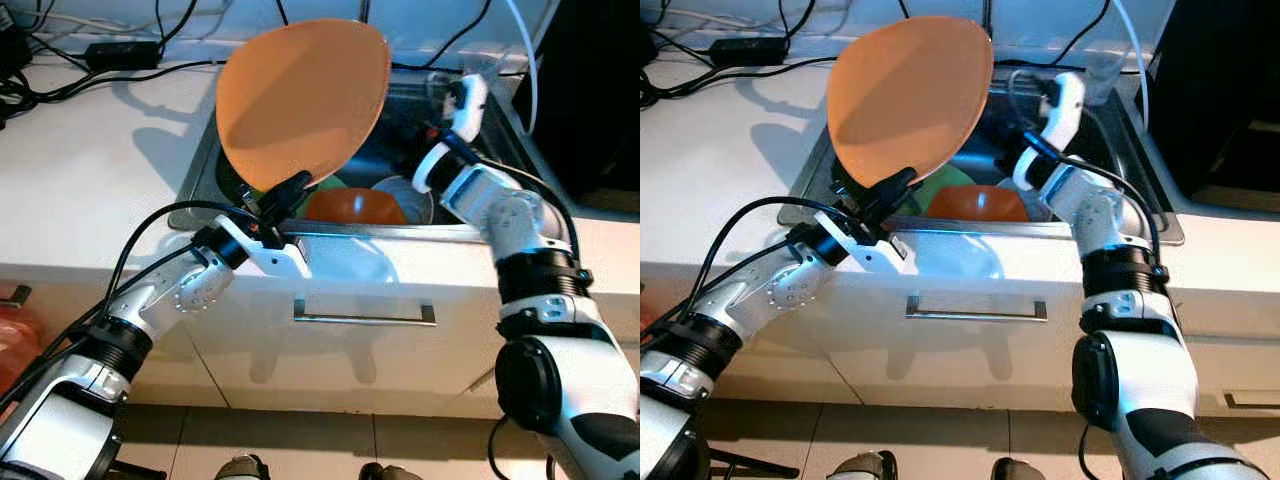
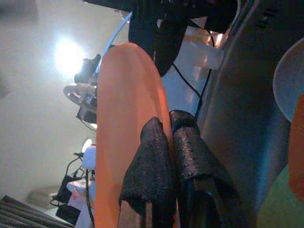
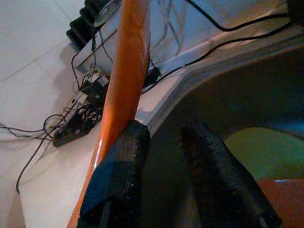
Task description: Kitchen organization
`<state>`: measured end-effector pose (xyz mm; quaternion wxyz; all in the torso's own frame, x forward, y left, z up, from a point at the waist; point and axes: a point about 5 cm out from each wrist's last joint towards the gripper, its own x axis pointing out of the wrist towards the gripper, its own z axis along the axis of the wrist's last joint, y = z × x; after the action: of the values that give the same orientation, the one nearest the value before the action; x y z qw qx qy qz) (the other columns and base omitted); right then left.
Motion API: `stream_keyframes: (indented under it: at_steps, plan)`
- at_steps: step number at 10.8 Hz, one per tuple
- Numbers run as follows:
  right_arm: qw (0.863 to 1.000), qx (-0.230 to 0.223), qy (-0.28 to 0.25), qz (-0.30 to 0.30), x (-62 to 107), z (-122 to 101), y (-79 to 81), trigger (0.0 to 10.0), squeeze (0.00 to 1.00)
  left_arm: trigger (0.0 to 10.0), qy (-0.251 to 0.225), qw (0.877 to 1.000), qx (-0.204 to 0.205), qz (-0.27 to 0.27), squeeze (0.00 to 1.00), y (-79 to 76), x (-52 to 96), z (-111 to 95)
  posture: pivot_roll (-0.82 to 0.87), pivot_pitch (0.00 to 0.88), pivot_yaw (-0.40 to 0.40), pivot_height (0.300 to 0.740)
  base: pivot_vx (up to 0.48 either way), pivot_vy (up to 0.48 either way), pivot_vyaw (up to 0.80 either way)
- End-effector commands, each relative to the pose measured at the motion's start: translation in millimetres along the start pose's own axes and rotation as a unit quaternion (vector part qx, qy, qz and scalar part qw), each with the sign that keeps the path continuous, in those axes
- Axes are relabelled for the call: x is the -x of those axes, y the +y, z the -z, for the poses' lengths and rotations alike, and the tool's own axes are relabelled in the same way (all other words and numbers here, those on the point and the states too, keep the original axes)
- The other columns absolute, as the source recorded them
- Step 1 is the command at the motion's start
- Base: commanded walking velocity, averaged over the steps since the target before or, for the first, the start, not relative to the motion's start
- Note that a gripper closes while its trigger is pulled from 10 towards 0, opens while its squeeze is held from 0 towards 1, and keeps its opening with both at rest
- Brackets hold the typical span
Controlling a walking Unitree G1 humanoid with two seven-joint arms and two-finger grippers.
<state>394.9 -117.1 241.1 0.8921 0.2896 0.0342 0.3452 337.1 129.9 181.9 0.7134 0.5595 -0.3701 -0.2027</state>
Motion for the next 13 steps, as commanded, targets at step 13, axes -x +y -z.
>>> stream_keyframes:
  at_steps: [13]
  plan:
    - [0.983,0.097,-0.057,-0.142,14.1,-37,27.8,10.0,0.0,0.0,-0.011,0.999,-0.009,-0.029,0.0,7.3,-15.4,-2,-0.02,0.12,-0.015,0.74,0.0,0.0,0.0]
